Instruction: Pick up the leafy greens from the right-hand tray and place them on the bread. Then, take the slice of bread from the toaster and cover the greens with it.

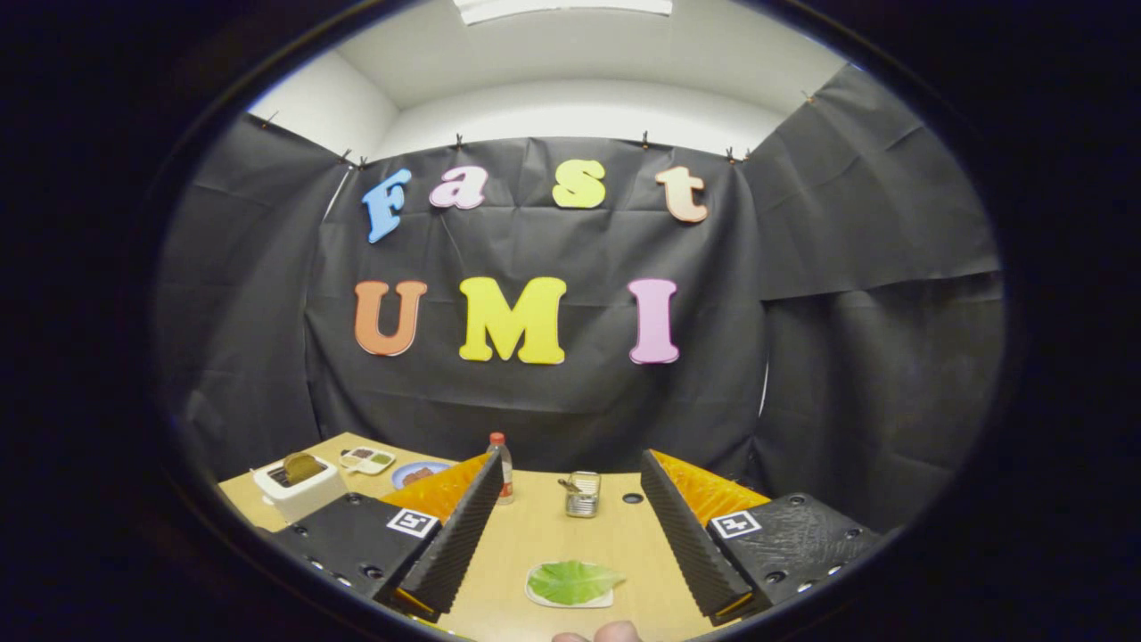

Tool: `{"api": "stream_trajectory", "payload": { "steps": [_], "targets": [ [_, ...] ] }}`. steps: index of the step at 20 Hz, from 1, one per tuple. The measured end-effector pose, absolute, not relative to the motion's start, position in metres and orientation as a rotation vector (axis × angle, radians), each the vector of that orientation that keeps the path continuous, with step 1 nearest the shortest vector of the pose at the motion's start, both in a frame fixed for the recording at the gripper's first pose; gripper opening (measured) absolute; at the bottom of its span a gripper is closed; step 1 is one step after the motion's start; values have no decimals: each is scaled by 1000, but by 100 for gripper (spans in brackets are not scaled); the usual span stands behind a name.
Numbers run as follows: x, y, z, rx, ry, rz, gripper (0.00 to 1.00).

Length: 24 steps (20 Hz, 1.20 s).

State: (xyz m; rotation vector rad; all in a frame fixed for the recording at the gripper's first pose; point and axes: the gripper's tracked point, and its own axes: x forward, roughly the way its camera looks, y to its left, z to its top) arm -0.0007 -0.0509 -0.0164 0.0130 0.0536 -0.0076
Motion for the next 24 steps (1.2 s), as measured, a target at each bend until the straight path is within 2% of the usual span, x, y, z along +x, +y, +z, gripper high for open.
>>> {"api": "stream_trajectory", "payload": {
  "steps": [12, 24],
  "targets": [
    [16, -97, -58, 38, 120, 71, 95],
    [101, -128, -266, 67, 385, 138, 94]
  ]
}}
